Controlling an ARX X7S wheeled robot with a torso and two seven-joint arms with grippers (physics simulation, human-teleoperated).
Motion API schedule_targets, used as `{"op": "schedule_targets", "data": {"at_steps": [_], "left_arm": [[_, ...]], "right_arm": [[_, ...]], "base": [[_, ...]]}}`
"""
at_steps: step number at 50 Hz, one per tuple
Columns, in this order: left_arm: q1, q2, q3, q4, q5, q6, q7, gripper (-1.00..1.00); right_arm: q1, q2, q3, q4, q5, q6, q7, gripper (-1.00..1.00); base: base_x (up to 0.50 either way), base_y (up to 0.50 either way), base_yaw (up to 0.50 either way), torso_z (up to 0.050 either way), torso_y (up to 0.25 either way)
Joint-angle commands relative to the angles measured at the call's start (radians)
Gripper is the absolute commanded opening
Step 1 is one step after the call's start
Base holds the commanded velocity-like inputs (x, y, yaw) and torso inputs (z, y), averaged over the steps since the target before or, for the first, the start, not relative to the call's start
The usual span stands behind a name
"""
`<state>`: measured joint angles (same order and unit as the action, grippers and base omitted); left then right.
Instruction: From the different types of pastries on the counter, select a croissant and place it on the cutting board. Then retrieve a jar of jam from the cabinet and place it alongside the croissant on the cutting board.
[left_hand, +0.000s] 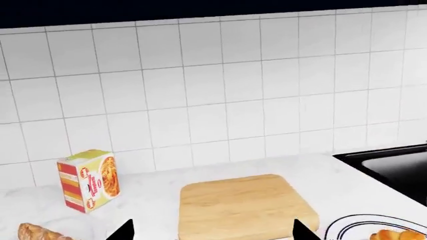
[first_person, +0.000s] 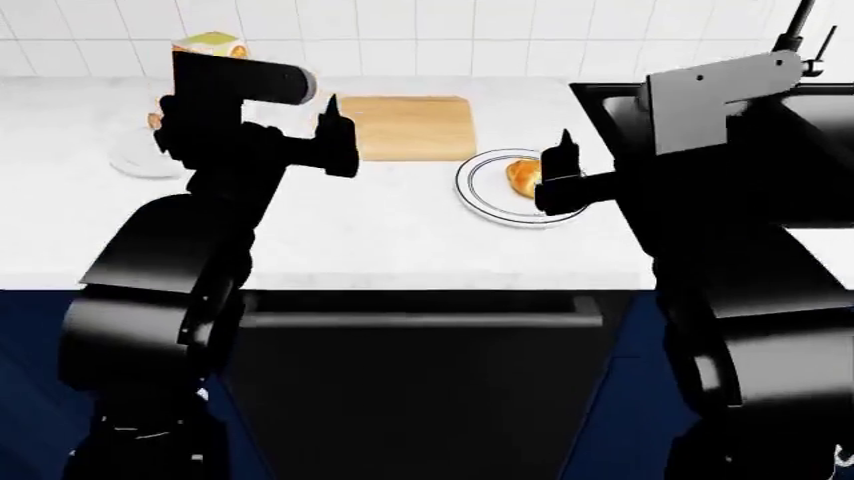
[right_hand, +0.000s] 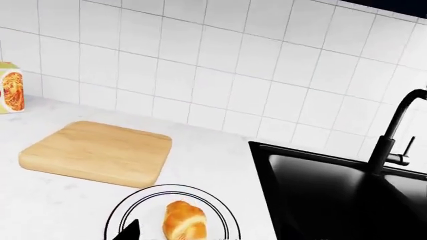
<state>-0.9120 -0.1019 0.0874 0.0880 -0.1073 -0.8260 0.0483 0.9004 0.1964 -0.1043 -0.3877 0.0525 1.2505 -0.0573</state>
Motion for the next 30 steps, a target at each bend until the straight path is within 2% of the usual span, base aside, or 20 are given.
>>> {"op": "schedule_targets", "data": {"at_steps": [1, 5, 16, 22, 30], "left_arm": [[-0.253, -0.009, 0.015, -0.138, 0.007, -0.103, -0.012, 1.00], [-0.281, -0.013, 0.021, -0.145, 0.006, -0.125, -0.013, 1.00], [-0.346, -0.012, 0.017, -0.223, -0.023, -0.200, 0.001, 1.00], [-0.355, -0.013, 0.018, -0.250, -0.032, -0.206, 0.004, 1.00], [-0.361, -0.014, 0.021, -0.263, -0.043, -0.212, 0.006, 1.00]], "right_arm": [[0.233, 0.061, -0.085, 0.018, 0.022, 0.134, -0.055, 1.00], [0.263, 0.063, -0.100, 0.031, 0.033, 0.136, -0.071, 1.00], [0.293, 0.052, -0.085, 0.078, 0.050, 0.129, -0.085, 1.00], [0.294, 0.067, -0.119, 0.089, 0.038, 0.118, -0.076, 1.00], [0.299, 0.047, -0.065, 0.096, 0.060, 0.151, -0.086, 1.00]], "base": [[0.43, 0.35, 0.00, 0.000, 0.000], [0.47, 0.25, 0.00, 0.000, 0.000], [0.50, 0.02, 0.00, 0.000, 0.000], [0.49, 0.33, 0.00, 0.000, 0.000], [0.50, 0.12, 0.00, 0.000, 0.000]]}}
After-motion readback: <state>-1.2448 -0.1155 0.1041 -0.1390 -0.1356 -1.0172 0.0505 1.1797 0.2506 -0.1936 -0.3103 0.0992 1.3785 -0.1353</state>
